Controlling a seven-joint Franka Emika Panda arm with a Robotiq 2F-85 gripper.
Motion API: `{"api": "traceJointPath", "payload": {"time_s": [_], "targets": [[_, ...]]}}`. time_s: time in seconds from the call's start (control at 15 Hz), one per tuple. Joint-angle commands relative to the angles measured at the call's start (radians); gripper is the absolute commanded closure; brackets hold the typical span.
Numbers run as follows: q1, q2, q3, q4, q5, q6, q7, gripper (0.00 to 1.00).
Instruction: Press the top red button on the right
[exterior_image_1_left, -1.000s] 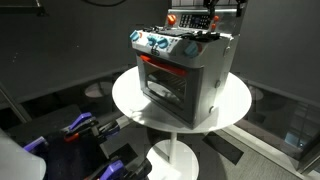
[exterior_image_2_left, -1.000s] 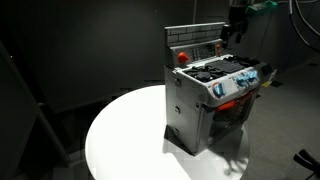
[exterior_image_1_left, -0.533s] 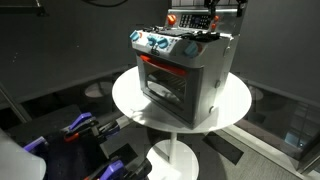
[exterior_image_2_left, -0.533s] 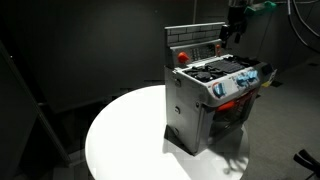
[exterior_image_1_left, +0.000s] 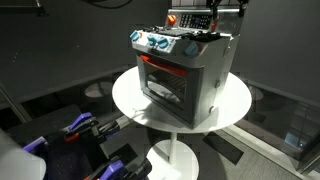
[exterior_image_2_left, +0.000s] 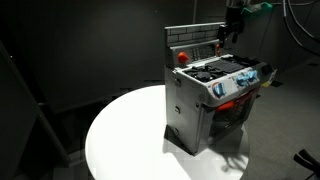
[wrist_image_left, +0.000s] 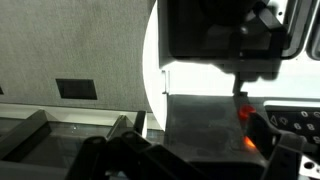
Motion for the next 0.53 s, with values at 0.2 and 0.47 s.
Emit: {"api": "traceJointPath", "payload": {"time_s": [0.2, 0.47], "targets": [[0.004, 0.049, -0.008, 0.068, -0.025, 0.013, 0.027, 0.00], [-0.002, 0.011, -0.009, 0.027, -0.021, -0.013, 0.006, 0.00]]}}
